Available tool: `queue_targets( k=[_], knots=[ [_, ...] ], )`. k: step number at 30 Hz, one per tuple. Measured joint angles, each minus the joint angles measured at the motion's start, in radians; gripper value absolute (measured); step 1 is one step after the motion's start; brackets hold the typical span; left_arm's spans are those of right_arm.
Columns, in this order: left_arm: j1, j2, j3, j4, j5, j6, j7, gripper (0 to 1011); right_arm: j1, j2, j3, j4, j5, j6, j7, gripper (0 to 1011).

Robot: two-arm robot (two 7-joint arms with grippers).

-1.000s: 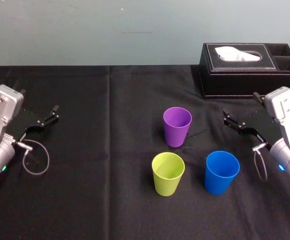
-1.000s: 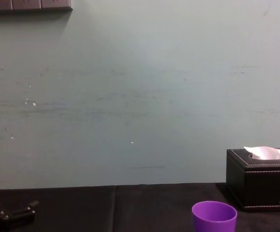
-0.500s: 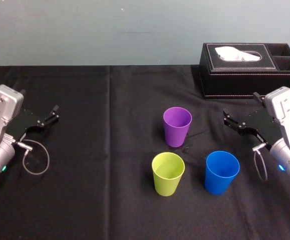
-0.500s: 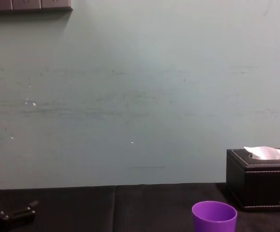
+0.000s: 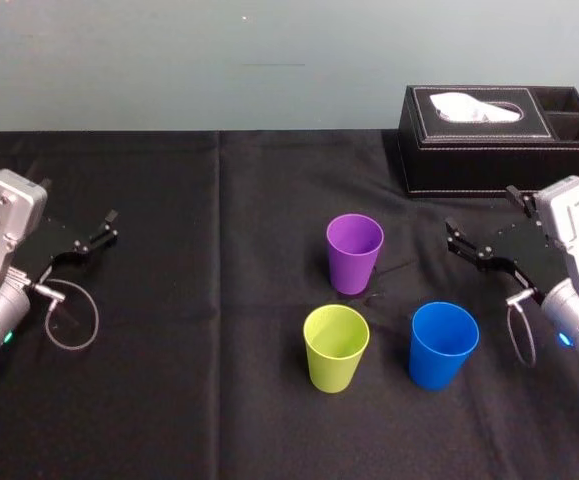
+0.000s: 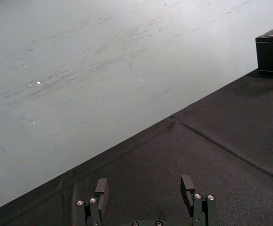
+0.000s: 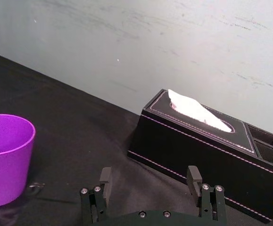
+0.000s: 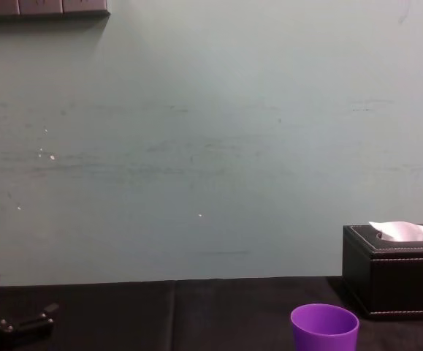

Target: Stack the three plastic cups sequentially using one hand.

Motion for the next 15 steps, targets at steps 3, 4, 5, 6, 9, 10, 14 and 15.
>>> queue_targets(
  k=[3,4,5,6,9,10,14,15],
  knots=[
    [0.0,0.0,0.0,0.0,0.0,0.0,0.0,1011,-0.028,0.011,0.023,-0.022,0.019,-0.017,0.018,1002],
    [0.0,0.0,0.0,0.0,0.0,0.0,0.0,1011,-0.037,0.015,0.029,-0.028,0.025,-0.022,0.024,1002],
    [0.0,0.0,0.0,0.0,0.0,0.0,0.0,1011,-0.047,0.02,0.036,-0.037,0.033,-0.028,0.031,1002],
    [0.0,0.0,0.0,0.0,0.0,0.0,0.0,1011,-0.067,0.031,0.05,-0.055,0.048,-0.039,0.046,1002],
    [0.0,0.0,0.0,0.0,0.0,0.0,0.0,1011,-0.1,0.051,0.072,-0.083,0.072,-0.055,0.069,1002],
    [0.0,0.0,0.0,0.0,0.0,0.0,0.0,1011,-0.123,0.064,0.088,-0.102,0.09,-0.064,0.085,1002],
    [0.0,0.0,0.0,0.0,0.0,0.0,0.0,1011,-0.183,0.094,0.129,-0.151,0.131,-0.089,0.117,1002],
    [0.0,0.0,0.0,0.0,0.0,0.0,0.0,1011,-0.195,0.099,0.137,-0.161,0.139,-0.094,0.123,1002]
  ],
)
